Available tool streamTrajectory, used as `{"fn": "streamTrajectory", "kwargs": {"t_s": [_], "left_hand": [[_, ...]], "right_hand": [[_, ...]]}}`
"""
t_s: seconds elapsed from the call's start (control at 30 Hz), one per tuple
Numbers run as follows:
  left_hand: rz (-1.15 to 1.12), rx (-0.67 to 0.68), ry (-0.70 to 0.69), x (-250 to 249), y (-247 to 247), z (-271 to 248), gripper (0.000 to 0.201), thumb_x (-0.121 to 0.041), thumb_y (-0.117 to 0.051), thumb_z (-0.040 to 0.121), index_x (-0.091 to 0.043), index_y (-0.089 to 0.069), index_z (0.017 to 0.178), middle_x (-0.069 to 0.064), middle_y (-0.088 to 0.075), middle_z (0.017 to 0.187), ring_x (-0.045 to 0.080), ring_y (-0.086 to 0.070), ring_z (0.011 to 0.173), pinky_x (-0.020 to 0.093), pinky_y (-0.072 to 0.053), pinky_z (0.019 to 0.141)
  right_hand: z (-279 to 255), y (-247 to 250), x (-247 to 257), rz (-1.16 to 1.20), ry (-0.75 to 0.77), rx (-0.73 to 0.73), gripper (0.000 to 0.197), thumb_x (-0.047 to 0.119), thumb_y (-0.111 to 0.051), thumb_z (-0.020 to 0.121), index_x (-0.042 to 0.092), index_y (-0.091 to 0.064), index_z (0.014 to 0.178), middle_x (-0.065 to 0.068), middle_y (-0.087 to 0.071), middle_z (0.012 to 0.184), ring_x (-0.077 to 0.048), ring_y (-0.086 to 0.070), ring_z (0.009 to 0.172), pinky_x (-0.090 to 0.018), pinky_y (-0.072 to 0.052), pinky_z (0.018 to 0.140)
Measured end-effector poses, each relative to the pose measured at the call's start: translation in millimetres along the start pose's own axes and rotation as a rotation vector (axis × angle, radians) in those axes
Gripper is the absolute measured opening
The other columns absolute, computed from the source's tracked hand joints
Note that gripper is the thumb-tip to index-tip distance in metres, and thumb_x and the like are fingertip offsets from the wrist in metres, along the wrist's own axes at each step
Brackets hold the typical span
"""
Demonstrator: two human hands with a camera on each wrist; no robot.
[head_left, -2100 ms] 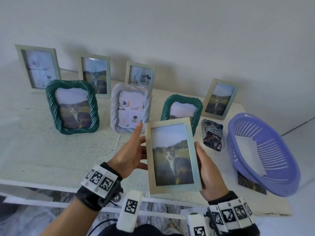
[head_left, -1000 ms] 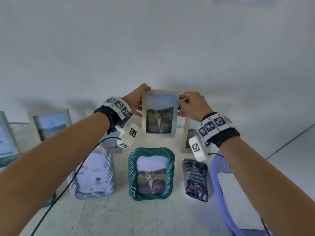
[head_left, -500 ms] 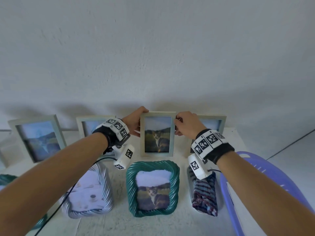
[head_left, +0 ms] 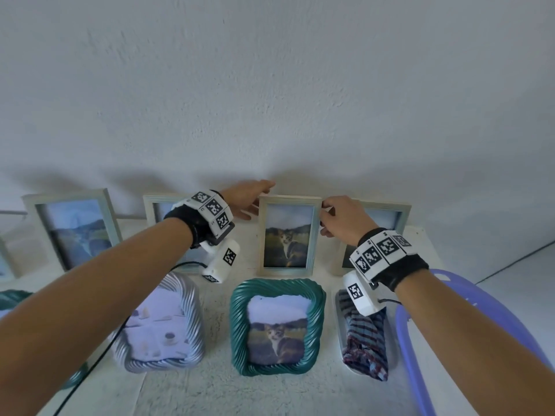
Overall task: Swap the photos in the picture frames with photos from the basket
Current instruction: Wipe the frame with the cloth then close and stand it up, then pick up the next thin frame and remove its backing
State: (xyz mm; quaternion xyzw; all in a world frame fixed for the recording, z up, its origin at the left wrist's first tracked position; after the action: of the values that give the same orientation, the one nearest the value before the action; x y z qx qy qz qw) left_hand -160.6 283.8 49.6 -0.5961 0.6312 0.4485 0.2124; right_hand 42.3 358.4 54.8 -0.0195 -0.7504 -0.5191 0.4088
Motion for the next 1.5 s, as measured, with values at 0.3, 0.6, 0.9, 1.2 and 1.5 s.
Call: {"fn": "streamTrajectory", "kwargs": {"t_s": [0.3,0.6,0.9,1.2,1.5], "left_hand": [[0.283,-0.178,-0.270,-34.7,85.1,-67.8,0.029,-0.027,-0.057,0.097,-0.013,-0.059,0.122,0.010,-0.068,0.115,0.023,-0.066,0.105,0.037,-0.051,0.089],[1.054,-0.308,0.062,29.4,143.3,-85.5,0.043,-0.016,-0.058,0.095,-0.019,-0.051,0.136,0.005,-0.050,0.141,0.025,-0.050,0.126,0.035,-0.041,0.099],[0.966,-0.259,-0.039,37.5,148.5,-96.0,0.033,-0.022,-0.062,0.093,-0.017,-0.061,0.126,0.007,-0.062,0.121,0.023,-0.060,0.103,0.036,-0.047,0.092],[0.417,-0.379,-0.497,-32.4,162.7,-171.8,0.026,-0.018,-0.064,0.092,-0.012,-0.064,0.117,0.012,-0.070,0.103,0.014,-0.065,0.087,0.029,-0.056,0.083],[0.010,-0.261,-0.726,-31.4,83.9,-261.5,0.030,-0.024,-0.068,0.088,-0.006,-0.068,0.112,0.019,-0.069,0.111,0.028,-0.065,0.101,0.037,-0.056,0.091]], "right_hand": [[-2.0,35.8,92.5,-0.344,0.367,-0.156,0.021,0.030,-0.049,0.094,0.017,-0.060,0.084,-0.003,-0.064,0.077,-0.024,-0.058,0.069,-0.034,-0.050,0.068],[40.8,-56.6,184.0,-0.562,0.468,0.271,0.030,0.027,-0.057,0.095,0.003,-0.067,0.110,-0.014,-0.070,0.102,-0.027,-0.064,0.084,-0.032,-0.052,0.076],[55.0,-78.5,183.9,-0.473,0.348,0.444,0.027,0.022,-0.058,0.093,-0.003,-0.065,0.100,-0.015,-0.073,0.093,-0.023,-0.063,0.067,-0.036,-0.056,0.071],[-4.3,27.3,187.4,-0.001,0.421,0.045,0.021,0.030,-0.053,0.097,0.011,-0.060,0.103,-0.007,-0.068,0.097,-0.019,-0.069,0.077,-0.032,-0.056,0.065],[-153.4,33.6,142.6,0.577,0.540,0.068,0.031,0.023,-0.050,0.096,0.016,-0.051,0.126,-0.008,-0.067,0.114,-0.026,-0.063,0.108,-0.049,-0.049,0.097]]}}
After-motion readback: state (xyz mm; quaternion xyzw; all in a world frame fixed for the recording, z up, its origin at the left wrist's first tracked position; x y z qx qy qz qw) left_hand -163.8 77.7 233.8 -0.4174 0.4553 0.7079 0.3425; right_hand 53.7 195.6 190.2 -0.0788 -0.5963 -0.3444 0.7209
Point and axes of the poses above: each hand's wrist, its own z-axis towards the middle knuckle, its own y-axis out of the back of the hand, x = y × z, the point moved 4 cm from there along z, towards the middle knuckle
